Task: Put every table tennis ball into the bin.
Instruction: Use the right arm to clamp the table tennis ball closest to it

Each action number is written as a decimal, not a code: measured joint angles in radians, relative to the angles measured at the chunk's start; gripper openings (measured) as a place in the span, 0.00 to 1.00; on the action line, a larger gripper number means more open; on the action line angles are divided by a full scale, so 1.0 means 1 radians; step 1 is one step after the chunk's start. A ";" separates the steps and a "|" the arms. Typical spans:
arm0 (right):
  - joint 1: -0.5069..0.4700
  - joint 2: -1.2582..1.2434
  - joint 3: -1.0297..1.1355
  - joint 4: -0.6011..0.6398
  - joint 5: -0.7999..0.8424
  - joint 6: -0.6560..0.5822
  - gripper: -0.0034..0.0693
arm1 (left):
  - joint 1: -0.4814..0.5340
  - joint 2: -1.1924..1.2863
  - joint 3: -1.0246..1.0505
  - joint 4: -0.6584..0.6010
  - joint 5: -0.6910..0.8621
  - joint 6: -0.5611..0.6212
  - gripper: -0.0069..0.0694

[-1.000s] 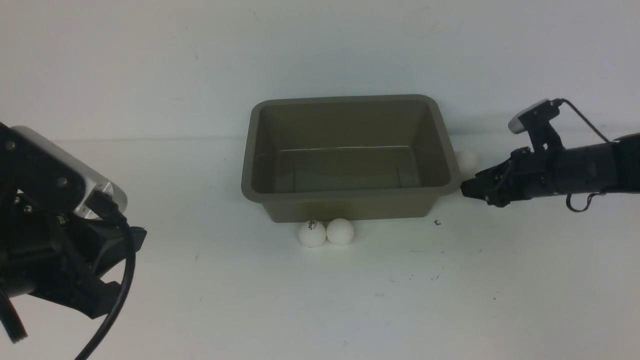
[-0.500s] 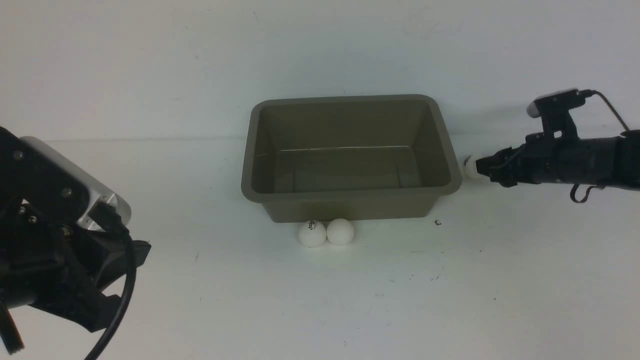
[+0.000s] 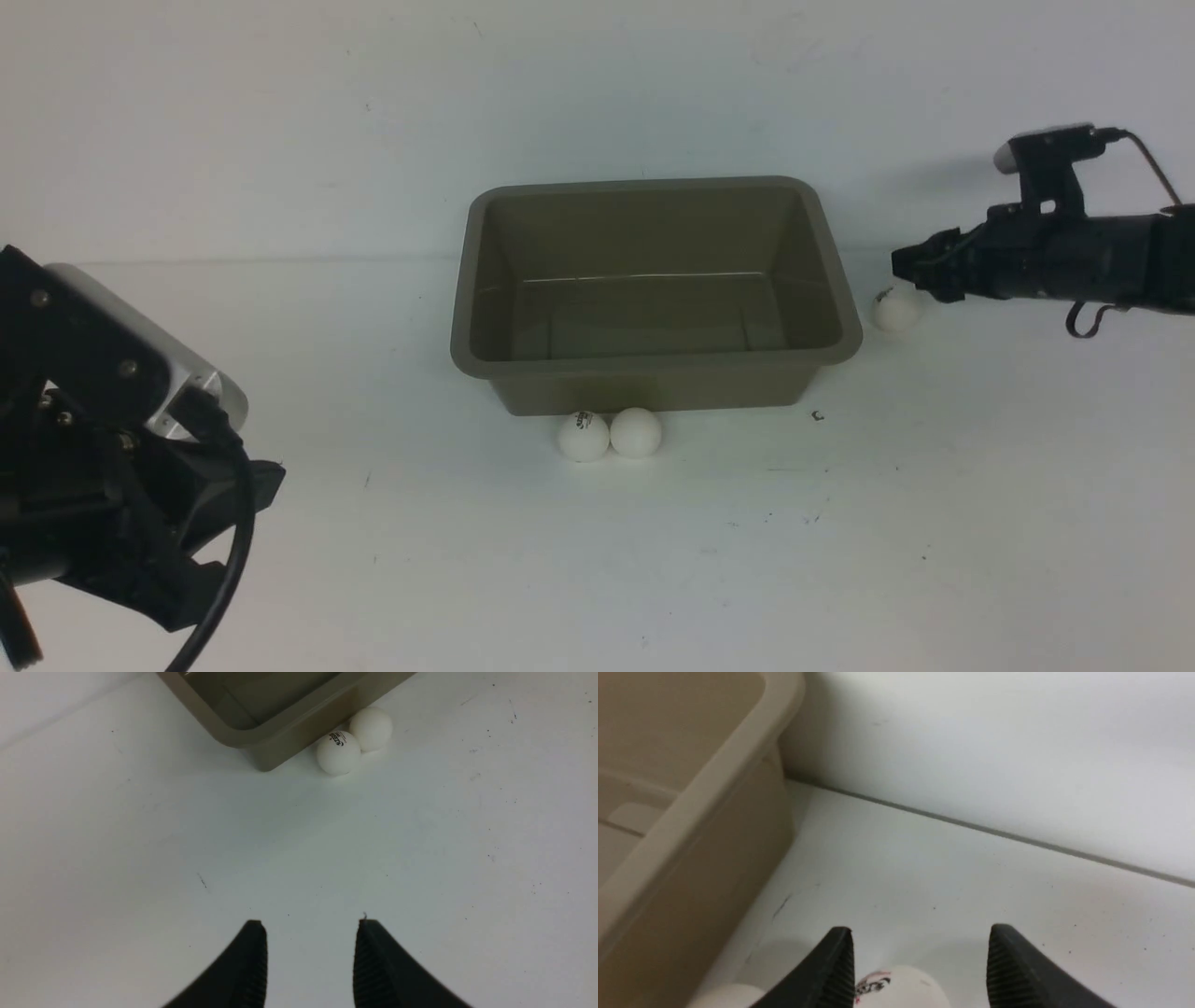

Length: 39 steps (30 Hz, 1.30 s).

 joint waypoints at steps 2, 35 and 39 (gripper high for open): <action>0.000 0.018 -0.022 -0.040 0.000 0.036 0.54 | 0.000 0.000 0.000 0.000 0.000 0.000 0.41; 0.000 0.158 -0.145 -0.101 0.065 0.142 0.54 | 0.000 0.000 0.000 -0.001 0.008 0.000 0.41; 0.000 0.158 -0.145 -0.098 0.065 0.153 0.51 | 0.000 0.000 0.000 -0.001 0.008 0.000 0.41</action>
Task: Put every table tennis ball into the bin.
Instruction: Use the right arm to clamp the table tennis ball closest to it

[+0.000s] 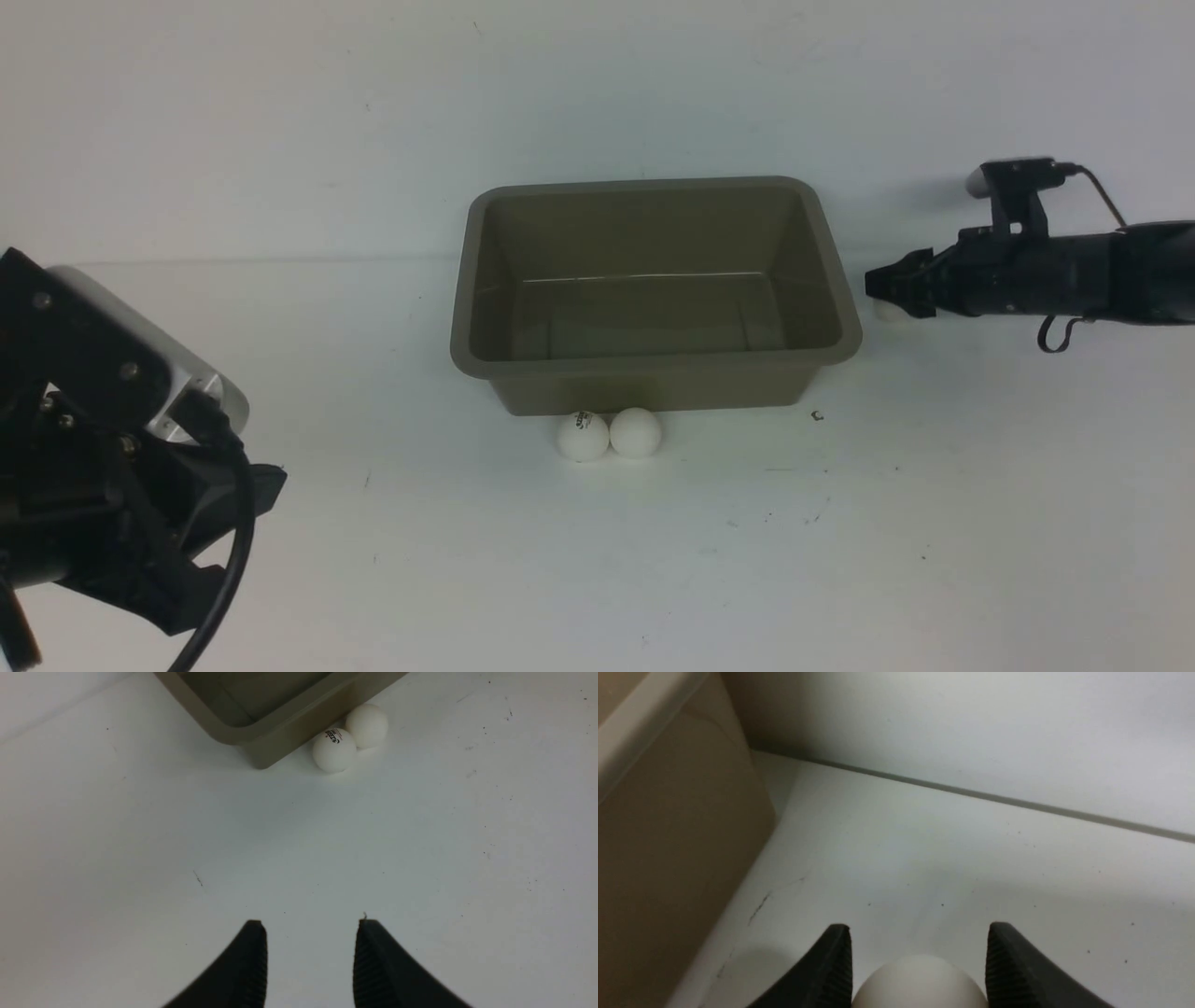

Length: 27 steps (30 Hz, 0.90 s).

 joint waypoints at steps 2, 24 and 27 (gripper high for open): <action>0.000 0.000 0.000 -0.008 0.000 0.024 0.51 | 0.000 0.000 0.000 0.000 0.000 0.000 0.41; 0.000 -0.134 0.004 -0.101 0.036 0.008 0.51 | 0.000 0.000 0.000 0.000 0.004 0.000 0.41; 0.000 -0.168 0.004 -0.112 0.074 0.008 0.51 | 0.000 0.000 0.000 0.000 0.004 0.000 0.41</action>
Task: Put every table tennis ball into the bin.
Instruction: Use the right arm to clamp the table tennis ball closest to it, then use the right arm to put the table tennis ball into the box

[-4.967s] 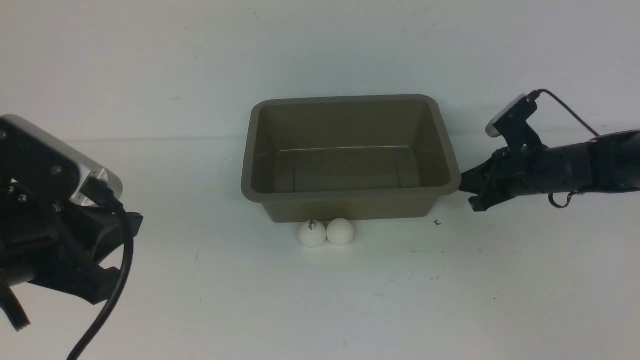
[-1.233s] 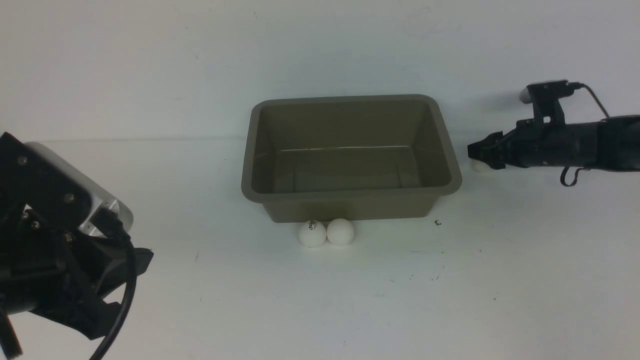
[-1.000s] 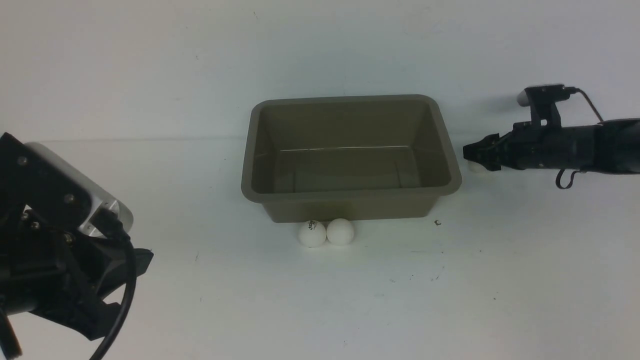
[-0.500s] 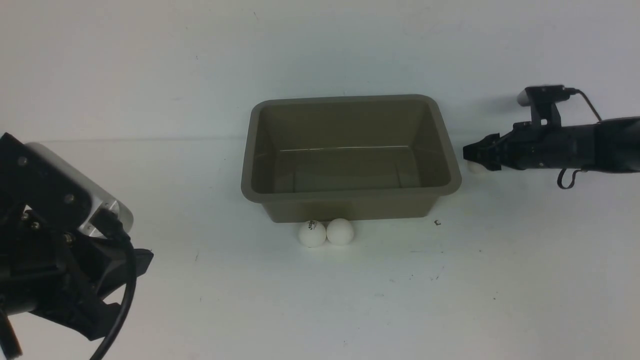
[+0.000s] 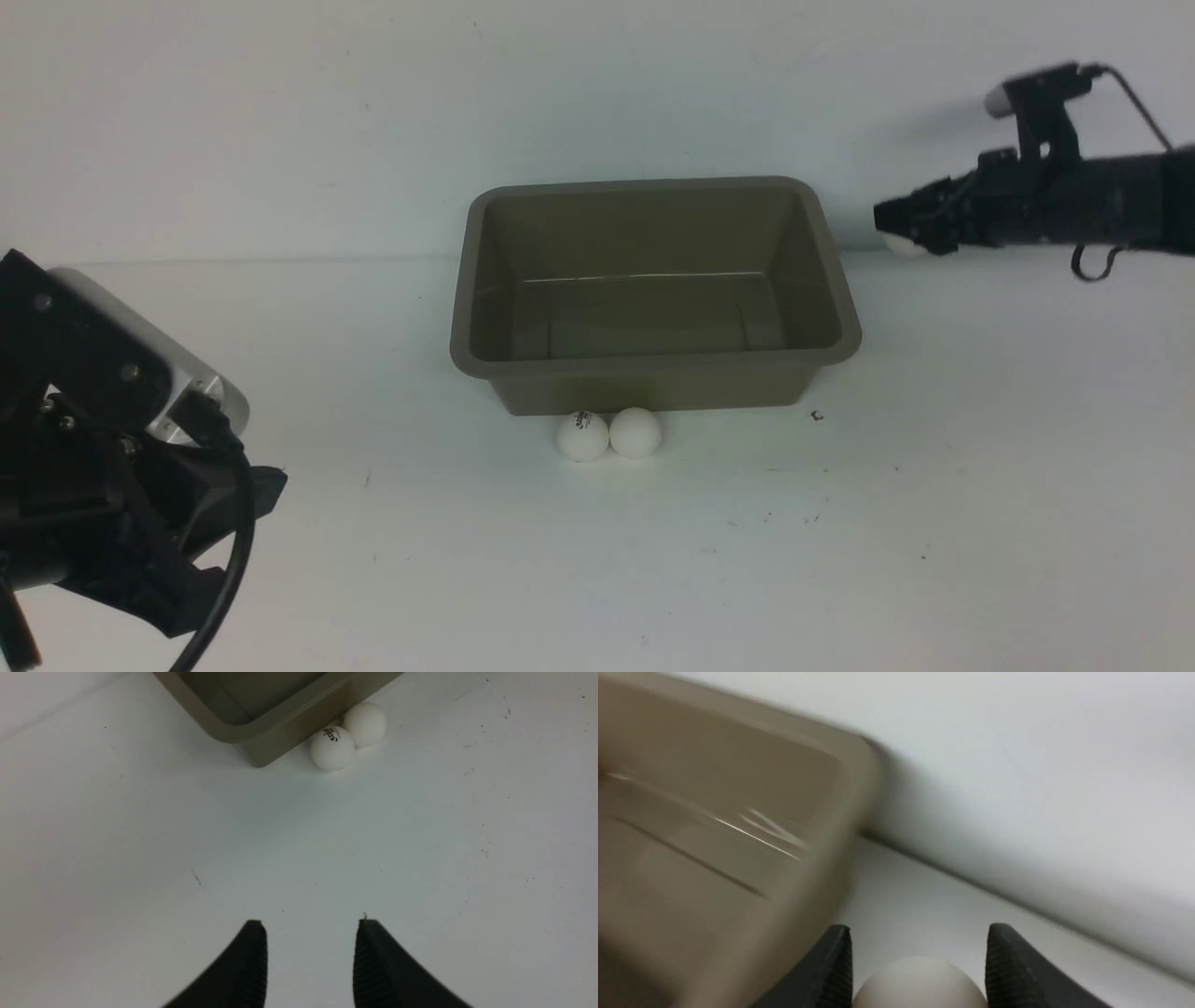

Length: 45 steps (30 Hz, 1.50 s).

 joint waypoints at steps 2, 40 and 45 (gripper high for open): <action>0.000 -0.041 0.000 -0.012 0.065 0.010 0.51 | 0.000 0.000 0.000 0.000 0.000 0.000 0.41; 0.145 -0.078 -0.016 0.110 0.175 0.102 0.72 | 0.000 0.000 0.000 0.000 0.000 0.000 0.41; 0.064 -0.084 -0.023 0.044 0.145 0.107 0.72 | 0.000 0.000 0.000 0.000 0.007 0.000 0.41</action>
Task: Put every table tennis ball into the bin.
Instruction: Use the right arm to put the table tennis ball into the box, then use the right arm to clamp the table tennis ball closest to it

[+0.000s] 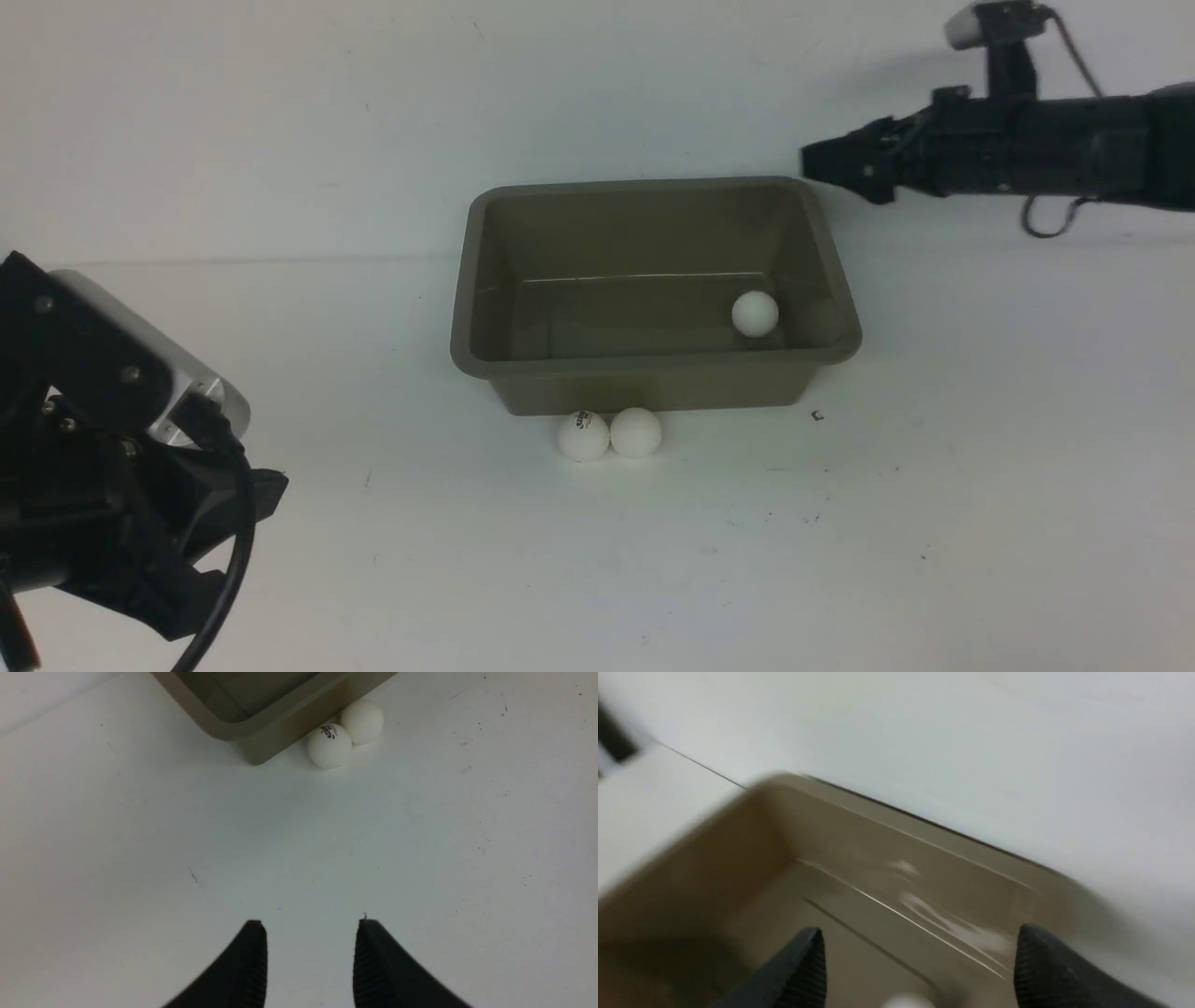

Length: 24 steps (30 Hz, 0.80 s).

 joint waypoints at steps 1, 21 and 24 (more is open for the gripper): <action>-0.008 0.001 0.000 -0.005 0.000 0.001 0.72 | 0.000 0.000 0.000 0.000 0.000 0.000 0.41; -0.097 -0.028 0.000 -0.716 0.148 0.115 0.72 | 0.000 0.000 0.000 0.000 -0.015 0.000 0.41; -0.075 -0.011 0.000 -0.666 0.089 0.012 0.72 | 0.000 0.000 0.000 0.000 -0.016 0.000 0.41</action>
